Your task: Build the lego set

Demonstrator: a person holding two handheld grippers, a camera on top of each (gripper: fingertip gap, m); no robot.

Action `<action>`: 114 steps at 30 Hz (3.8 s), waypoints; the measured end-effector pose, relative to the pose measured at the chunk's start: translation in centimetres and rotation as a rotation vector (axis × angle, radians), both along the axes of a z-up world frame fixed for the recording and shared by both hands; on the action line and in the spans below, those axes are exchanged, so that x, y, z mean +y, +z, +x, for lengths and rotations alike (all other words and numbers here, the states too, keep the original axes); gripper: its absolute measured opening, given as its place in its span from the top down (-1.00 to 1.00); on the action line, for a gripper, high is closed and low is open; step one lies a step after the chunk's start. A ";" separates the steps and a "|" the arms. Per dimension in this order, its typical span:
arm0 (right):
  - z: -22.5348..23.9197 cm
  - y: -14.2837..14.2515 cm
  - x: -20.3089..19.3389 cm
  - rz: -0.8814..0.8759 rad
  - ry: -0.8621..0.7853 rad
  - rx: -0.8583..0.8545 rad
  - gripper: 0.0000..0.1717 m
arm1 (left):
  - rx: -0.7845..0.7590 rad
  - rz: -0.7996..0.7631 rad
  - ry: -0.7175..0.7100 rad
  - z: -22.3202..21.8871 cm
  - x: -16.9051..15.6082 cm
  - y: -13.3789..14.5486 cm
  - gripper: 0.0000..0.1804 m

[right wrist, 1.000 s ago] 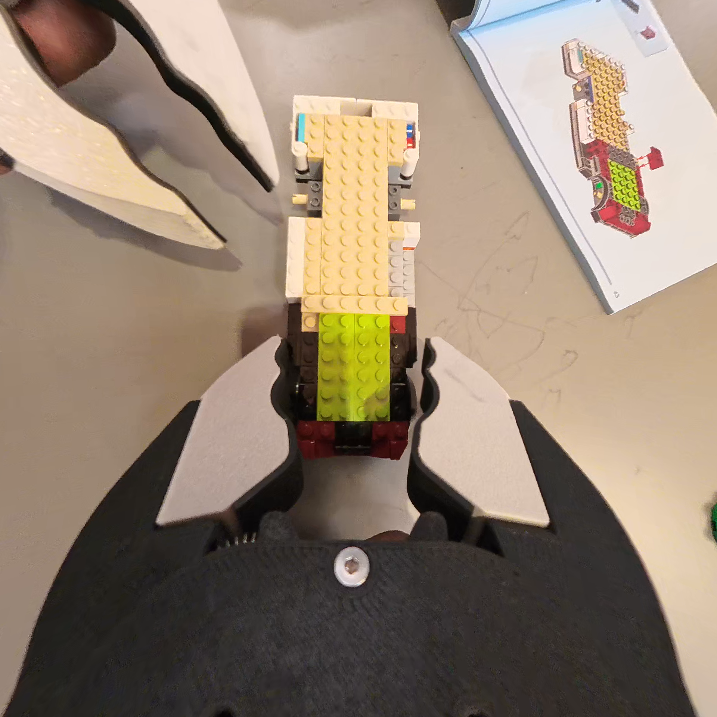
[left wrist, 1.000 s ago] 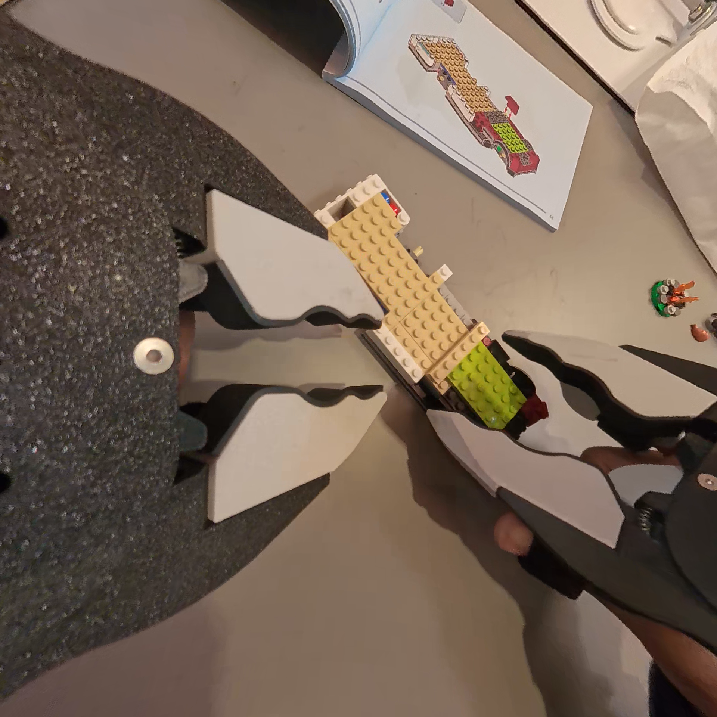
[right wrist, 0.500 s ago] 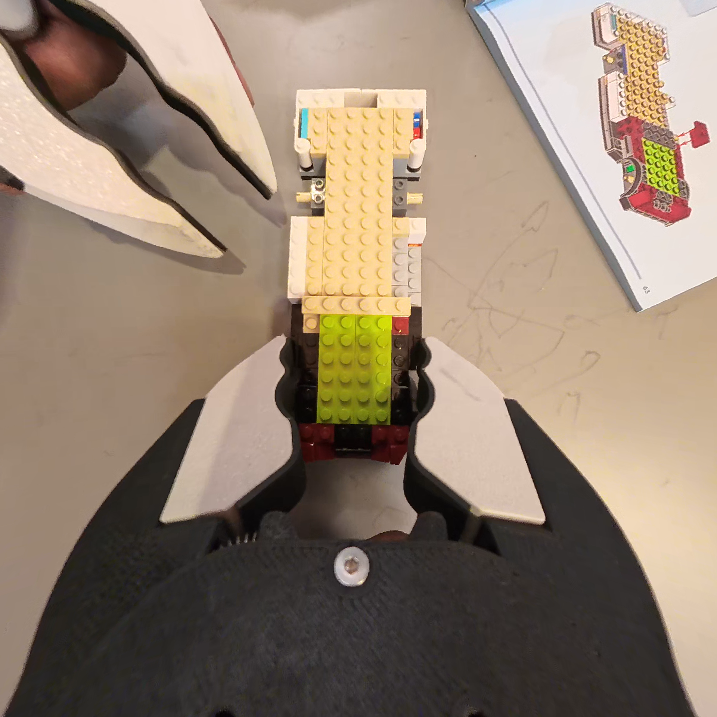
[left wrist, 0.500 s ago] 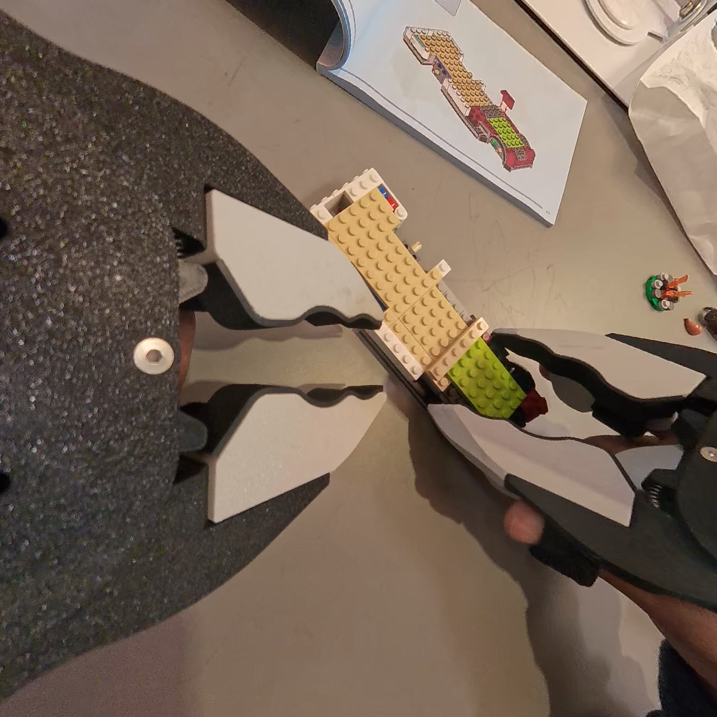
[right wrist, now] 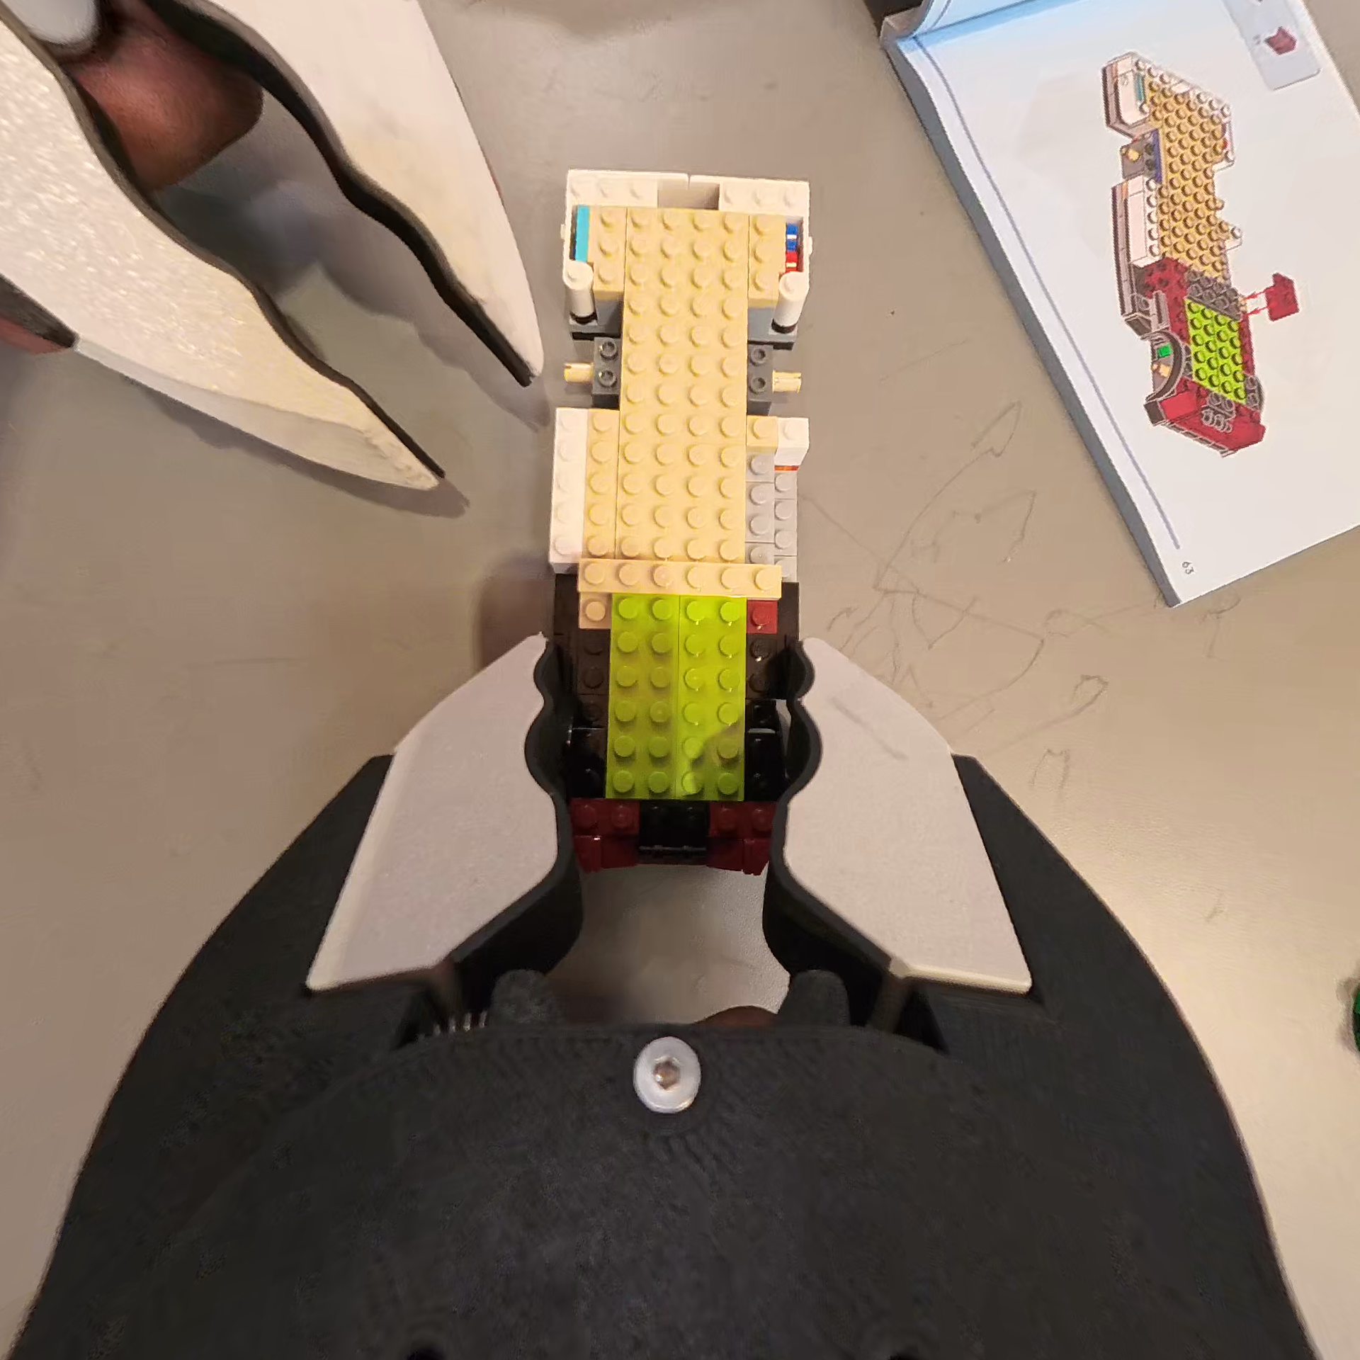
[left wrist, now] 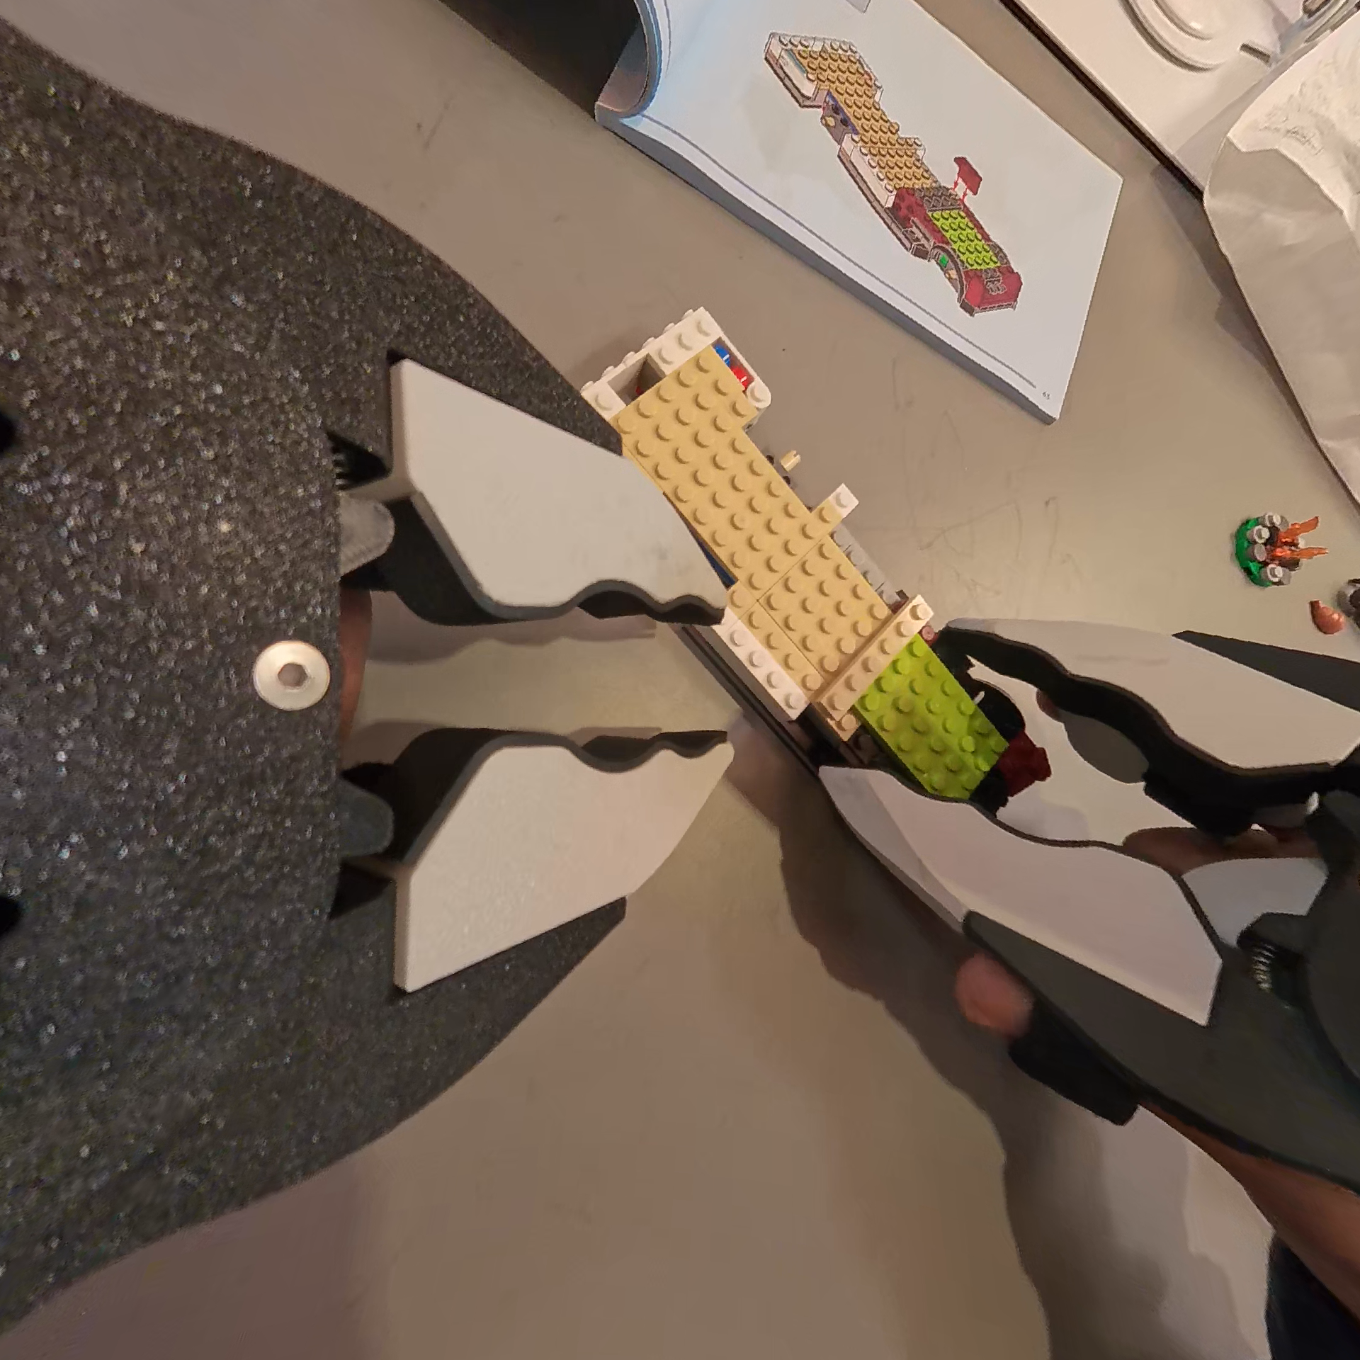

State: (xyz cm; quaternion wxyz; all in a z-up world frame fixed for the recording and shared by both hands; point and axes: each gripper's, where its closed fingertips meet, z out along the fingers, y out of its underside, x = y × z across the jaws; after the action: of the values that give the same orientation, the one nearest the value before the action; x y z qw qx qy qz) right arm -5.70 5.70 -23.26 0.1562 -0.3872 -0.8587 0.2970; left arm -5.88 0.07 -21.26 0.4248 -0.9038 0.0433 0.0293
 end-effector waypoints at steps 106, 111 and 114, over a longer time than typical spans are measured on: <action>0.0 18.8 1.3 0.207 0.415 0.908 0.16 | 1.311 0.592 -0.528 -2.2 4.6 18.0 0.71; 0.3 21.7 -0.5 0.282 0.516 1.018 0.21 | 1.266 0.656 -0.622 -0.8 3.2 20.8 0.71; 0.3 23.7 -1.7 0.284 0.556 1.081 0.20 | 1.265 0.701 -0.657 -0.2 2.7 22.4 0.71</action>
State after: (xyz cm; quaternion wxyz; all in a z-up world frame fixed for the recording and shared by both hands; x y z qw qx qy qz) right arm -5.39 3.95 0.43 0.5355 0.0805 -0.7580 0.3636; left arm -6.06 2.77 1.16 0.5663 -0.4701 0.5292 0.4221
